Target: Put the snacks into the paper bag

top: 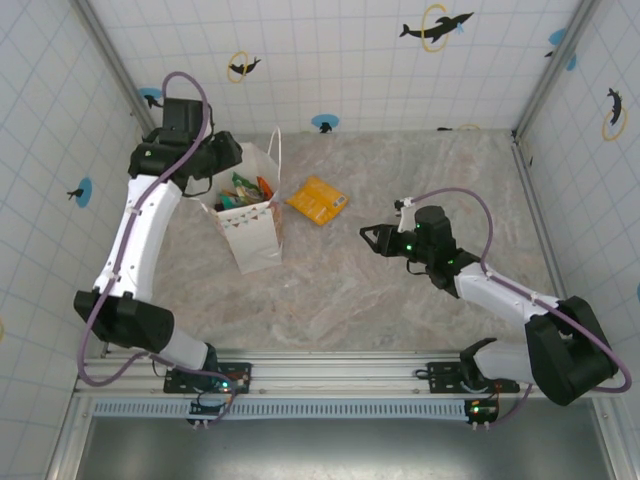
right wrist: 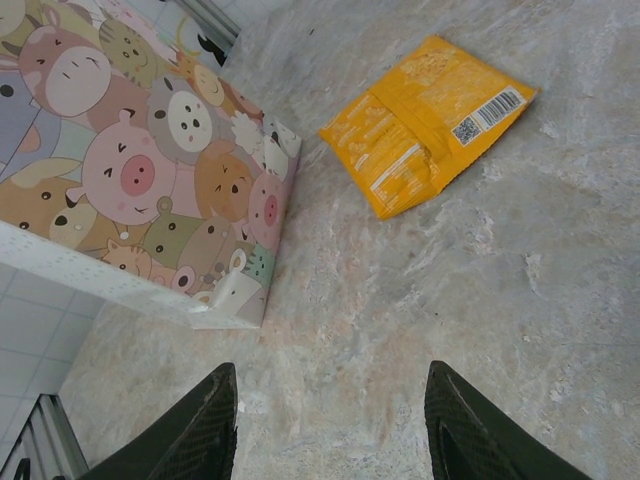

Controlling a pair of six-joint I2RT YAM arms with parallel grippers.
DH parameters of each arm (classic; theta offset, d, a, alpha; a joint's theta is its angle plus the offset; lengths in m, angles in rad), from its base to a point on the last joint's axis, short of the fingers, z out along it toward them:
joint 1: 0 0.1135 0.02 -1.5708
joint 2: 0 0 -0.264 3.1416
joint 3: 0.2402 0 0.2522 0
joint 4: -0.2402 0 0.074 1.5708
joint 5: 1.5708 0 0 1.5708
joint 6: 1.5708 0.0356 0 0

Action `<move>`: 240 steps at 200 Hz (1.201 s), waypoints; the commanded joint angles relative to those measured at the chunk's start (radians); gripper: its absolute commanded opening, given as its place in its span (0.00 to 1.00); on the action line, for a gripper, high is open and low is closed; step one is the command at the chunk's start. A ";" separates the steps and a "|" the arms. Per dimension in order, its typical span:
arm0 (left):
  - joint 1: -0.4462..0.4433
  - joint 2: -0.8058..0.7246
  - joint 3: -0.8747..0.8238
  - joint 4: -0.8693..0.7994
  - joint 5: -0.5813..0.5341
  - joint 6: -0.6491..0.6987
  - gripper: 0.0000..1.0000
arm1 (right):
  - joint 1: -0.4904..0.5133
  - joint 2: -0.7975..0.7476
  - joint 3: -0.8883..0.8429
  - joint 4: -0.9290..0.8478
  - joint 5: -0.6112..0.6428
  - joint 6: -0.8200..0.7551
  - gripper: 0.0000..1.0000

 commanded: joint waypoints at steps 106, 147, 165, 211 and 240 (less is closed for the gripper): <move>0.009 -0.176 -0.198 0.163 0.213 0.038 0.62 | 0.091 0.402 0.340 -0.059 0.123 0.217 0.52; 0.011 -0.187 -0.251 0.229 0.268 0.002 0.62 | 0.166 0.547 0.368 0.085 0.191 0.485 0.52; 0.010 -0.186 -0.255 0.234 0.280 0.001 0.62 | 0.182 0.592 0.381 0.112 0.230 0.545 0.51; 0.021 -0.179 -0.243 0.224 0.294 0.020 0.62 | 0.194 0.696 0.401 0.219 0.270 0.678 0.50; 0.023 -0.179 -0.241 0.230 0.305 0.017 0.62 | 0.192 0.753 0.430 0.263 0.281 0.724 0.48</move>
